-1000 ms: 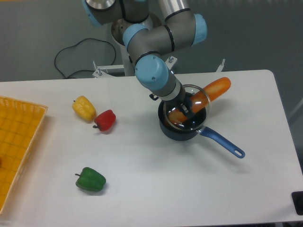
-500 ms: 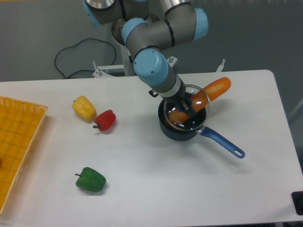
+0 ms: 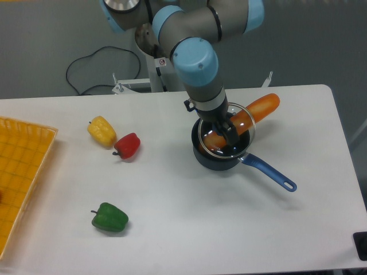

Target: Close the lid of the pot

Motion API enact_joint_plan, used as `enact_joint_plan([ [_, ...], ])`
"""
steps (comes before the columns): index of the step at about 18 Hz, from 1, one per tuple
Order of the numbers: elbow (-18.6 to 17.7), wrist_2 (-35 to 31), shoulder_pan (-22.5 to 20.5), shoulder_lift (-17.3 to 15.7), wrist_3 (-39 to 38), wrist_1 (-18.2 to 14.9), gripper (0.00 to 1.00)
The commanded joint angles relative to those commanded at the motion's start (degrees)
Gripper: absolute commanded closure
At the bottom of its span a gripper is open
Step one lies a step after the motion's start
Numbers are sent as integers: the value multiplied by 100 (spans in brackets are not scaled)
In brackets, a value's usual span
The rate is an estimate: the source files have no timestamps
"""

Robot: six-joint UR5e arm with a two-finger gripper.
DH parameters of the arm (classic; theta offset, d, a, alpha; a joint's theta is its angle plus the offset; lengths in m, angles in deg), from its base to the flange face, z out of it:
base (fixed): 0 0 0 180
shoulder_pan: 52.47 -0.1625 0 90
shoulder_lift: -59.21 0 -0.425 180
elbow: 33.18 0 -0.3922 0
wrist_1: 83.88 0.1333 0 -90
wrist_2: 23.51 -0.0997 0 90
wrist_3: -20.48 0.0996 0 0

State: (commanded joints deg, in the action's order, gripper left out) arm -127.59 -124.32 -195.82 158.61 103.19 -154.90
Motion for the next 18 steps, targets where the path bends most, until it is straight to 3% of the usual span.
enact_joint_plan([
  [7, 677, 71, -351, -9, 70, -984, 0],
  [18, 642, 440, -782, -220, 237, -949, 0],
])
